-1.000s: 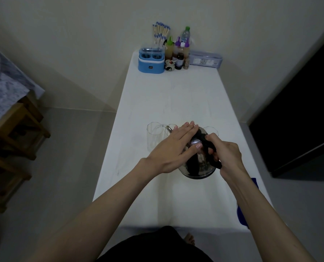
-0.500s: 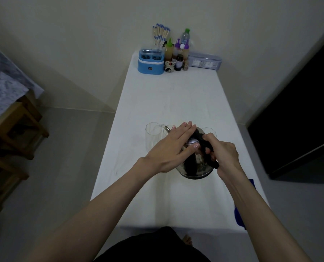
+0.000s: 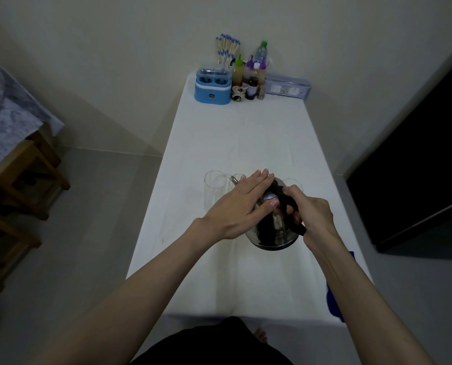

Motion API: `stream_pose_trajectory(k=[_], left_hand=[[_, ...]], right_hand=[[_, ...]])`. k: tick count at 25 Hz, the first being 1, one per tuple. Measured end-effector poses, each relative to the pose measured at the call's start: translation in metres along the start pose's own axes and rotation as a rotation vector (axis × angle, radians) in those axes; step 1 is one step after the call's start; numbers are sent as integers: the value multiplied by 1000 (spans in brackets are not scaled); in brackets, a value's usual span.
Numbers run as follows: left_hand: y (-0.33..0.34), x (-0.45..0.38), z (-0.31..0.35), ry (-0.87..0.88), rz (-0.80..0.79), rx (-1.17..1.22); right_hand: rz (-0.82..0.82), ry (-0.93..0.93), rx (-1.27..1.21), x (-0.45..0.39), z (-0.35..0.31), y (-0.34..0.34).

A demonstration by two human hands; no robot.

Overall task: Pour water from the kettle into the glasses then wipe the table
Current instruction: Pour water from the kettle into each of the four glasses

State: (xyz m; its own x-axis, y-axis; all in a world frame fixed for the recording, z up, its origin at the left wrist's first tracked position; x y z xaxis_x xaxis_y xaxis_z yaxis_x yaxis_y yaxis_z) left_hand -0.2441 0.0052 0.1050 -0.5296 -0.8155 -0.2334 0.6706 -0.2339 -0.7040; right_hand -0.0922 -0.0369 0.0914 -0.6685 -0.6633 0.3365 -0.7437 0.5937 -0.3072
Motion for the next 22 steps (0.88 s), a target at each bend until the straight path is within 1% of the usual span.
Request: stream_pose_trajectory(k=[22], left_hand=[[-1, 1, 8, 0, 19, 17]], right_hand=[[-11, -12, 16, 5, -6, -5]])
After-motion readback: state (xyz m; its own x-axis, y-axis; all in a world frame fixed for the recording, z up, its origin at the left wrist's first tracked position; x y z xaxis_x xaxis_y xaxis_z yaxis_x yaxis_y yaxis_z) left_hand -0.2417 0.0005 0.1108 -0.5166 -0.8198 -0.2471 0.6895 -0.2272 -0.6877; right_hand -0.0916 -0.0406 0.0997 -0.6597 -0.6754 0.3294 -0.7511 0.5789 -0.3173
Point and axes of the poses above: each hand's wrist, its own x-axis away from the middle knuckle, its own y-axis out of the palm, z = x × y, the point moved 9 cm from there along -x, towards the middle knuckle, and after that the axes turned 10 degrees about z, right-handed, at the moved point
